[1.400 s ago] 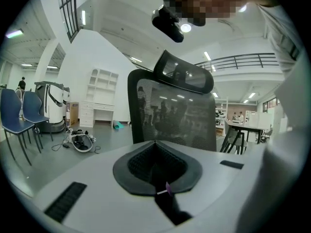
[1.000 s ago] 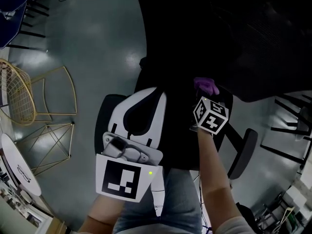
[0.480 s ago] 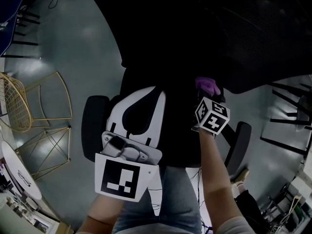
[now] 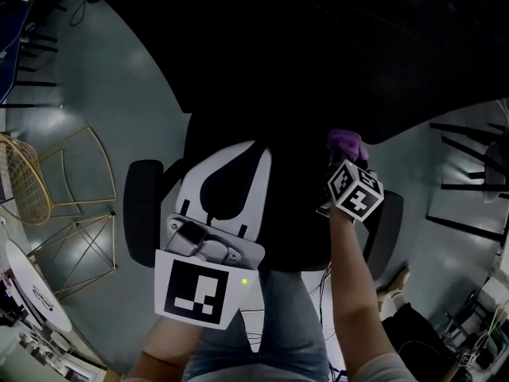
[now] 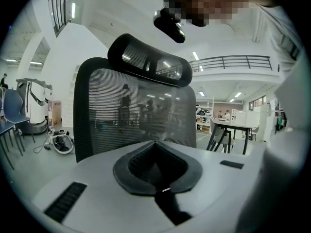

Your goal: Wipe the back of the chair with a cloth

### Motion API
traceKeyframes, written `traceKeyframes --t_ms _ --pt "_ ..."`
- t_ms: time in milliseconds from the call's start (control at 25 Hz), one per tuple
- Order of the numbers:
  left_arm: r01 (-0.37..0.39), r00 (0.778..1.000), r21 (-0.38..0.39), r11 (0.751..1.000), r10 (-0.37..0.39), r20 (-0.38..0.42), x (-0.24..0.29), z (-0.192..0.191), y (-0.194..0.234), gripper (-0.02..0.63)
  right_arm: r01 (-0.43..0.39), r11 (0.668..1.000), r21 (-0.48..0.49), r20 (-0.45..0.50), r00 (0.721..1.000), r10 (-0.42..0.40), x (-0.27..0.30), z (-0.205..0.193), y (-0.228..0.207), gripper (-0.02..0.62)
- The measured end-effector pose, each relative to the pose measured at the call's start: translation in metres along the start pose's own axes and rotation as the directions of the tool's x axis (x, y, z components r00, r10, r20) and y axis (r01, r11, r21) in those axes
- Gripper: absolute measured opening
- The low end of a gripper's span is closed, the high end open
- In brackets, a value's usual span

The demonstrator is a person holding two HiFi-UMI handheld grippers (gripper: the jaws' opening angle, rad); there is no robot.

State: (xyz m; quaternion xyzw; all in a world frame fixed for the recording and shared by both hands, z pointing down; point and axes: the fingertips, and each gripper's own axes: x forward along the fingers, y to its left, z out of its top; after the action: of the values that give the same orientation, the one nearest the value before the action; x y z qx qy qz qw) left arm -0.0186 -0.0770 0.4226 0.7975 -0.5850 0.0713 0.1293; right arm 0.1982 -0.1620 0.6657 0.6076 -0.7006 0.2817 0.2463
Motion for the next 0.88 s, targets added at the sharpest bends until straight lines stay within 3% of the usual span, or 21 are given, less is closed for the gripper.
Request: traceKeyframes --t_ms 480,880 --pt "0.019 1.000 0.012 1.000 -0.019 -0.003 0.005 0.002 -0.014 0.012 0.060 0.998 0.034 0.004 0.998 -0.060 -0.005 0.001 -0.036 0.098" --pt "0.022 1.000 0.018 1.000 -0.022 -0.001 -0.001 0.000 -0.016 0.012 0.111 0.983 0.147 0.001 0.994 -0.112 -0.013 -0.006 -0.054 0.098"
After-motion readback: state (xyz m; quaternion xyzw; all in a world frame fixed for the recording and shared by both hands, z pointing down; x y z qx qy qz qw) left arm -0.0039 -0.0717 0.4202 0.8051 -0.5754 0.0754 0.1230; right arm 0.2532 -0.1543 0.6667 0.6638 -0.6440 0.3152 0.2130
